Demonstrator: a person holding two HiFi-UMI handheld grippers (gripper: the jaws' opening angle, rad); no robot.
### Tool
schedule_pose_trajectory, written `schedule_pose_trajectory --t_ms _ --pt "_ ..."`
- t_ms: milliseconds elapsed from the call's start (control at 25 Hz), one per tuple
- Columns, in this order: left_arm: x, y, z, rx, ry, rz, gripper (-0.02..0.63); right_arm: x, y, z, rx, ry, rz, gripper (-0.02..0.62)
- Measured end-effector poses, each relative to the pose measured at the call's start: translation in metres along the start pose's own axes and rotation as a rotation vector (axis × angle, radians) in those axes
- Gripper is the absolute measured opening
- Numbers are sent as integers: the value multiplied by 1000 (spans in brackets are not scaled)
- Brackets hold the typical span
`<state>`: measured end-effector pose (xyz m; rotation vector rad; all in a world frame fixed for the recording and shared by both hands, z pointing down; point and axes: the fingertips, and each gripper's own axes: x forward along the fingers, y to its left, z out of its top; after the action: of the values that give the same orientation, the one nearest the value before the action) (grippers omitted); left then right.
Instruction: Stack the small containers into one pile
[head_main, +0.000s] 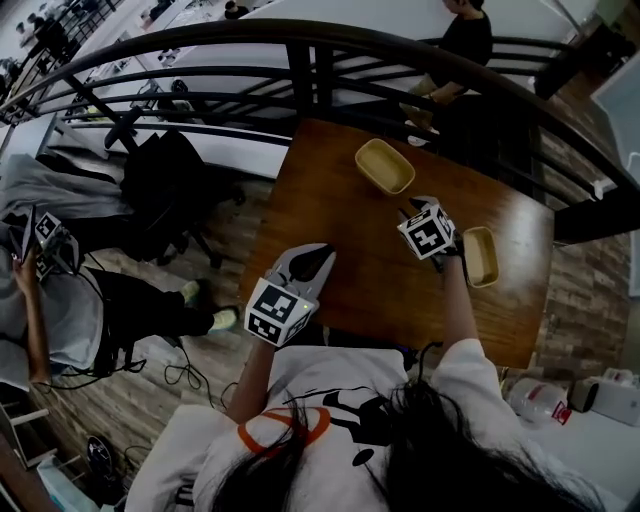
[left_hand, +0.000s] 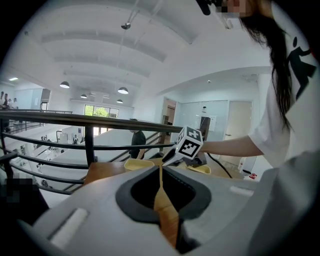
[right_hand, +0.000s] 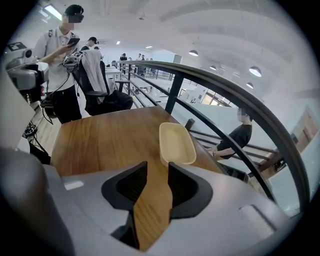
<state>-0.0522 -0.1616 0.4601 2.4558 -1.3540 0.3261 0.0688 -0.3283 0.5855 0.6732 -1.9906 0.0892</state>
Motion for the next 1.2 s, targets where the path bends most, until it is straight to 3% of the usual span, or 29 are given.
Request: schedule_pose_trajectory --t_ms 240,720,840,920,1200 --pt "-12 30 -2 0 6 -3 9 50 2 30 -41 52 15 156" --pt "-38 82 -18 -19 40 17 9 115 -1 24 -42 199 -12 155" --pt "-42 92 -19 -17 41 18 9 123 -3 18 -26 226 -33 128" --pt "-44 96 -20 -20 43 19 9 126 -5 16 -6 234 -53 62" --pt "-46 103 -25 -17 56 9 9 117 8 11 79 198 -38 40"
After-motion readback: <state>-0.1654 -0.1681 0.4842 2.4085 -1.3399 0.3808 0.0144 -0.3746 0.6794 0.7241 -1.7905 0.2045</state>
